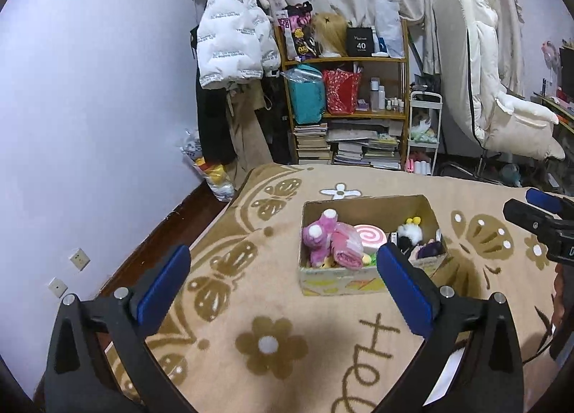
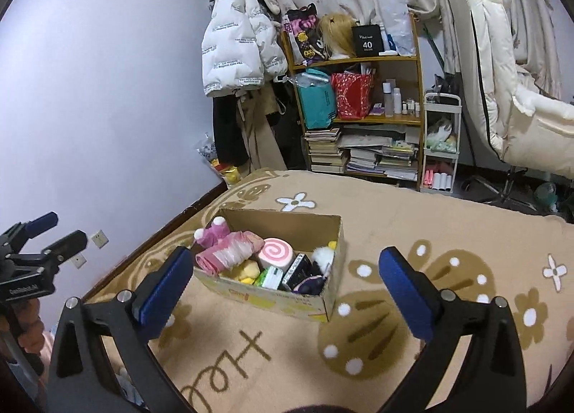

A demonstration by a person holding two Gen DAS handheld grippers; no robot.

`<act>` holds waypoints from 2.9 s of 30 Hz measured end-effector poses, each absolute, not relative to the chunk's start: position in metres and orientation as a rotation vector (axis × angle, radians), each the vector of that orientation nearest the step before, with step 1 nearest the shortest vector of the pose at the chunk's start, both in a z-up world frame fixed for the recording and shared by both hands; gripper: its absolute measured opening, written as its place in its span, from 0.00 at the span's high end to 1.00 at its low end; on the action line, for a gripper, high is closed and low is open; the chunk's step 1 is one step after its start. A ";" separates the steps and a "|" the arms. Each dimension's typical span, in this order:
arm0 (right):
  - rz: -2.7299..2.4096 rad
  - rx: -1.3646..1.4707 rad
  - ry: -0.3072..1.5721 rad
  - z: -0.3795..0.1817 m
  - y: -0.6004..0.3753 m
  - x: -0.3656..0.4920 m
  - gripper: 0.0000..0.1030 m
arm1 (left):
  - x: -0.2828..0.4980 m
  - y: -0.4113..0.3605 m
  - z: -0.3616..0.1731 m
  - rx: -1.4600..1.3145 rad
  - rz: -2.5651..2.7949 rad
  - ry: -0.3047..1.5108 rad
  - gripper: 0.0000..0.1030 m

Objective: Organize soft objects

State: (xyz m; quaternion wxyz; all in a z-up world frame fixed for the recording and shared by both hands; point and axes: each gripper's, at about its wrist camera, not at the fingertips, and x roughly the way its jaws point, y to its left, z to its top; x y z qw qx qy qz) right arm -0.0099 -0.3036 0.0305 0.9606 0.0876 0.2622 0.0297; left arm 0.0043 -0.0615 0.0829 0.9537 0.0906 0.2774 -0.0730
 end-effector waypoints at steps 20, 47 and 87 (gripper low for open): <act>0.030 0.114 0.485 -0.028 -0.294 -0.052 0.00 | -0.054 -0.045 0.032 0.095 -0.131 0.572 0.00; 0.018 0.160 0.530 -0.048 -0.299 -0.045 0.00 | -0.040 -0.056 -0.005 0.186 -0.092 0.576 0.00; 0.014 0.169 0.551 -0.056 -0.300 -0.044 0.00 | -0.043 -0.064 -0.001 0.190 -0.092 0.561 0.00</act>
